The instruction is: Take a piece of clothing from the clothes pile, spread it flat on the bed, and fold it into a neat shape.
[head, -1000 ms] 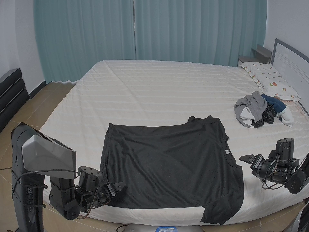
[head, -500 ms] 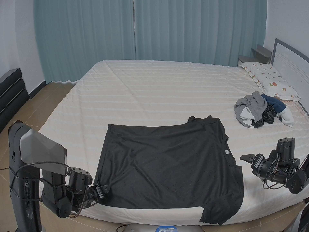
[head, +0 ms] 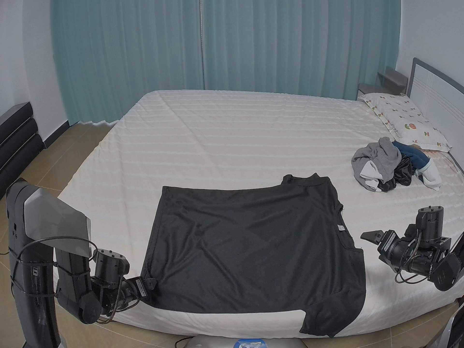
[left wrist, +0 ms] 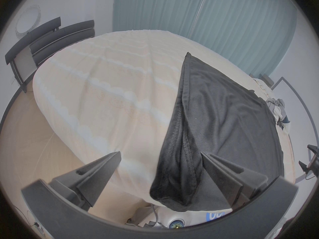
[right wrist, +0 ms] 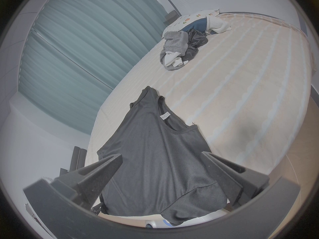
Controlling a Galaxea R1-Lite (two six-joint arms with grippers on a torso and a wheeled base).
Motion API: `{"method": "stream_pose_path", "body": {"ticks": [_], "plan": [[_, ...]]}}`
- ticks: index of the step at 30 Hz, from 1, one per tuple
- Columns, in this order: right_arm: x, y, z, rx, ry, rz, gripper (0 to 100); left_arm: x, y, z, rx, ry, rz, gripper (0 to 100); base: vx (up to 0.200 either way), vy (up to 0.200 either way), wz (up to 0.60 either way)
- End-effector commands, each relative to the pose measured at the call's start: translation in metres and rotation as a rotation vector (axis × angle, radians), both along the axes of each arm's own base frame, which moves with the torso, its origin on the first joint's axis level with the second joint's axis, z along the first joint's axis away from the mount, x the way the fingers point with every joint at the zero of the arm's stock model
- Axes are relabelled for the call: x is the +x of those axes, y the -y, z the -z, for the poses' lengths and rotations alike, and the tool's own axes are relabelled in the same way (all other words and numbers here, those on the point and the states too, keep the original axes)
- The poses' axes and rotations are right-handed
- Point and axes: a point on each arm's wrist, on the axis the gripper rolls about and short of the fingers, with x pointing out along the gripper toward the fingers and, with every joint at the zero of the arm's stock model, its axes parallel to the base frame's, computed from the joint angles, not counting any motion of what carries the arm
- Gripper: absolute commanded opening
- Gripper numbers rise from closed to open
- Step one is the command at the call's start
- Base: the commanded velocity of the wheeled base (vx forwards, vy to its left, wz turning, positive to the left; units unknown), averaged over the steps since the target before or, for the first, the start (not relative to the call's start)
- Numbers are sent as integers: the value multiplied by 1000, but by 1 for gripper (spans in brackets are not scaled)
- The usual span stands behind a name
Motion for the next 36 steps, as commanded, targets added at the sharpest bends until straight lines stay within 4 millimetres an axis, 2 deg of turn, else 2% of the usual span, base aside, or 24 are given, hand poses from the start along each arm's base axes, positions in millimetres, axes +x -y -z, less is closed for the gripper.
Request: {"method": "stream_pose_path", "body": {"ticks": [1, 13, 22, 33, 36], "plan": [[0, 0, 0, 0, -1, -1, 100, -3, -9, 1, 24, -24, -15, 100, 0, 0, 0], [0, 0, 1, 0, -3, -1, 100, -16, -29, 5, 188, -105, -7, 100, 0, 0, 0], [0, 0, 3, 0, -15, -2, 100, -21, -34, -3, 203, -100, -4, 100, 0, 0, 0], [0, 0, 19, -14, -97, -6, 100, -24, -34, -16, 147, -65, 33, 100, 0, 0, 0], [-5, 0, 34, -63, -168, -41, 100, -20, -32, -24, 74, -21, 69, 100, 0, 0, 0]]}}
